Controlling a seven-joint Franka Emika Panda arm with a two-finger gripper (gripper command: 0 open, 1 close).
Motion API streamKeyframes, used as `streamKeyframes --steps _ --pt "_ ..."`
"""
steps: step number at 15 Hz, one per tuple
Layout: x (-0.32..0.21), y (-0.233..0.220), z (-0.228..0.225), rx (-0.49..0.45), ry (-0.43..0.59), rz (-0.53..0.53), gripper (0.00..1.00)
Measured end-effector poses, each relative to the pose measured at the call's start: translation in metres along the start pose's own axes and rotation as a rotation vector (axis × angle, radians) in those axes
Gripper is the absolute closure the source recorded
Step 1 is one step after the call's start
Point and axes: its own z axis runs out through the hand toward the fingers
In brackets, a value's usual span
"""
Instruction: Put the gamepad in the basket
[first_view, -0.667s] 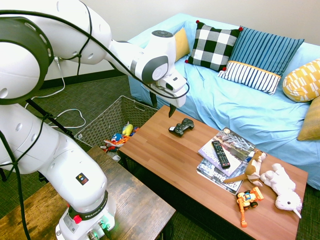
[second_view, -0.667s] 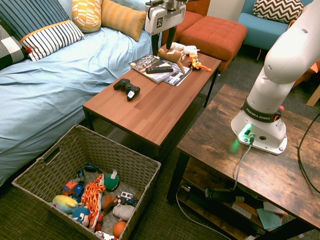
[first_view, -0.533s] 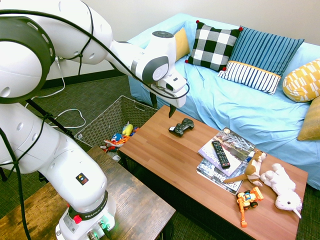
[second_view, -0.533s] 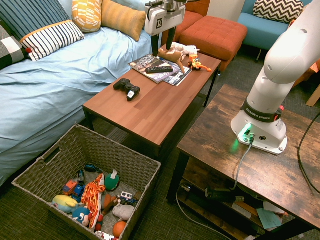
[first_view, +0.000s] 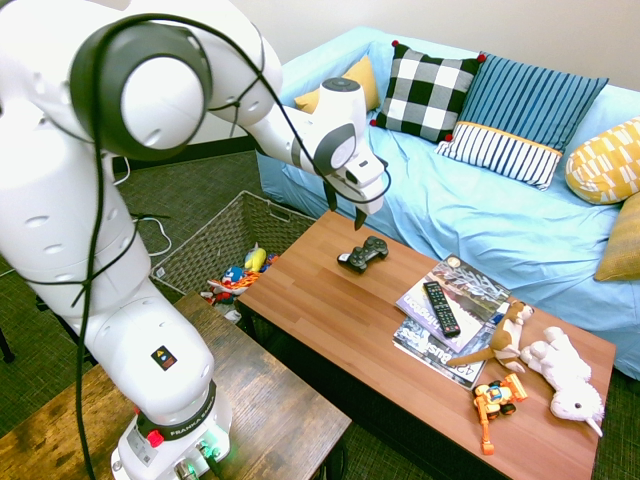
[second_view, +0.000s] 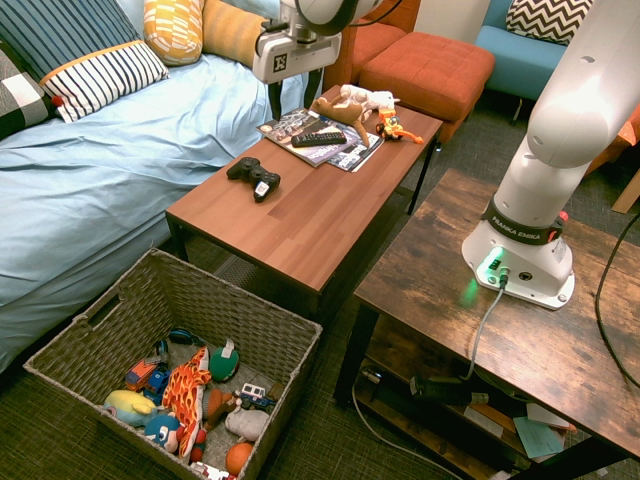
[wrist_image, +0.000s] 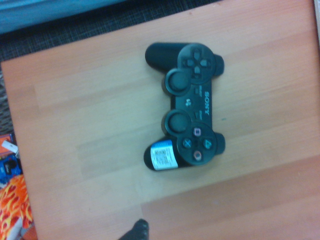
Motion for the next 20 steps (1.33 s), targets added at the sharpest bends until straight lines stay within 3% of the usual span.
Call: streamKeyframes --steps 4,10,20 --pt "0.024 -0.047 0.057 -0.029 -0.018 0.018 0.0" --pt "0.036 -0.079 0.141 -0.101 -0.045 0.032 0.0" --pt "0.047 -0.081 0.206 -0.19 -0.085 0.071 0.0"
